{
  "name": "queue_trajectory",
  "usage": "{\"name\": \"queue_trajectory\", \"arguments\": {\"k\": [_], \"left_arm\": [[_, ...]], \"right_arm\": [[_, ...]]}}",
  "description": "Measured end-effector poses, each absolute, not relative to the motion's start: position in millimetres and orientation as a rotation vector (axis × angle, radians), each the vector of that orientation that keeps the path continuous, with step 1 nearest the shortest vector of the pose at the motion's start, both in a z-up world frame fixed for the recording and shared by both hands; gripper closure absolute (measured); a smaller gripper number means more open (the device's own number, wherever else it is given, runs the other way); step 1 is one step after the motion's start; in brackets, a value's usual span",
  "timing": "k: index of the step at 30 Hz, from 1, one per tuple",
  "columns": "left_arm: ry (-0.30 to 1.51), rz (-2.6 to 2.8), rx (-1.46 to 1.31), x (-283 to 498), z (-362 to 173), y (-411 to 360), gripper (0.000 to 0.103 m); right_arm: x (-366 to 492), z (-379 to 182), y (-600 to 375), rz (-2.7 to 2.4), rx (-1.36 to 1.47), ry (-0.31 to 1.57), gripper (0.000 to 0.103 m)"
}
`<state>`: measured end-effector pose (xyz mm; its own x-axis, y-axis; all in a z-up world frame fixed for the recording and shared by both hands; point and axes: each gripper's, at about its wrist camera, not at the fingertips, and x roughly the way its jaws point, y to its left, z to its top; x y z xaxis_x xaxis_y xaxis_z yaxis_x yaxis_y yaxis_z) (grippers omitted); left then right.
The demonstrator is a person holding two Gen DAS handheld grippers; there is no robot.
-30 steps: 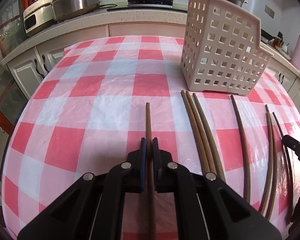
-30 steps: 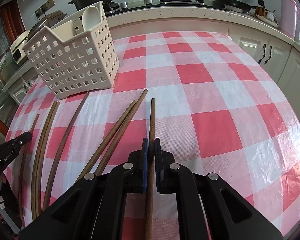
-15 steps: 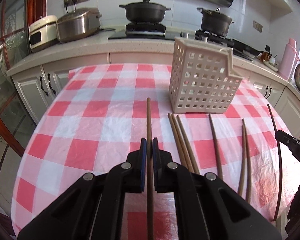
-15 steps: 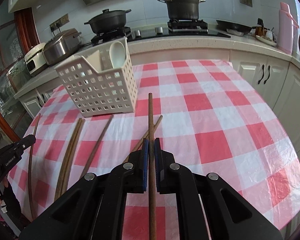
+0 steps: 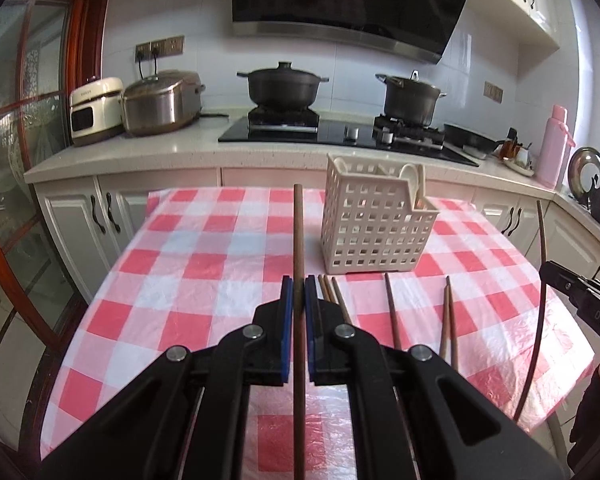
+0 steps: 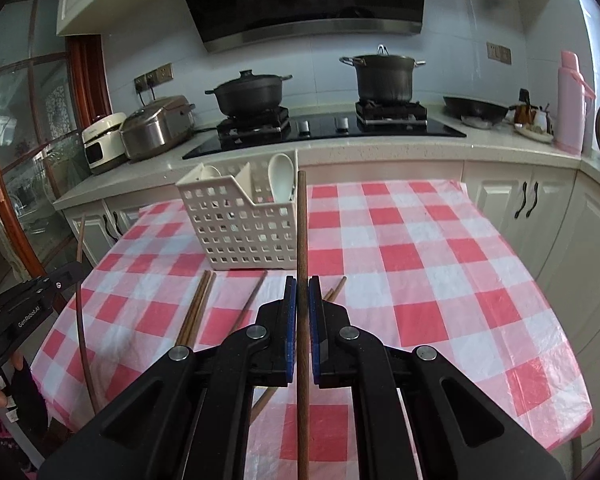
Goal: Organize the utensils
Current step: 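Lift both held chopsticks upright and carry them over the basket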
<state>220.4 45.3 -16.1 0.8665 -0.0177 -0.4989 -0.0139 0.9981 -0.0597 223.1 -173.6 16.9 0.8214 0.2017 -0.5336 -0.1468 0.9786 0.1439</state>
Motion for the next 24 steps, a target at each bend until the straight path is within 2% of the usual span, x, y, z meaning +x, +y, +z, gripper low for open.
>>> {"name": "queue_trajectory", "arguments": {"k": [24], "left_arm": [[0.351, -0.017, -0.001, 168, 18, 26, 0.097]], "right_arm": [[179, 51, -167, 0.218, 0.073, 0.456, 0.097]]}}
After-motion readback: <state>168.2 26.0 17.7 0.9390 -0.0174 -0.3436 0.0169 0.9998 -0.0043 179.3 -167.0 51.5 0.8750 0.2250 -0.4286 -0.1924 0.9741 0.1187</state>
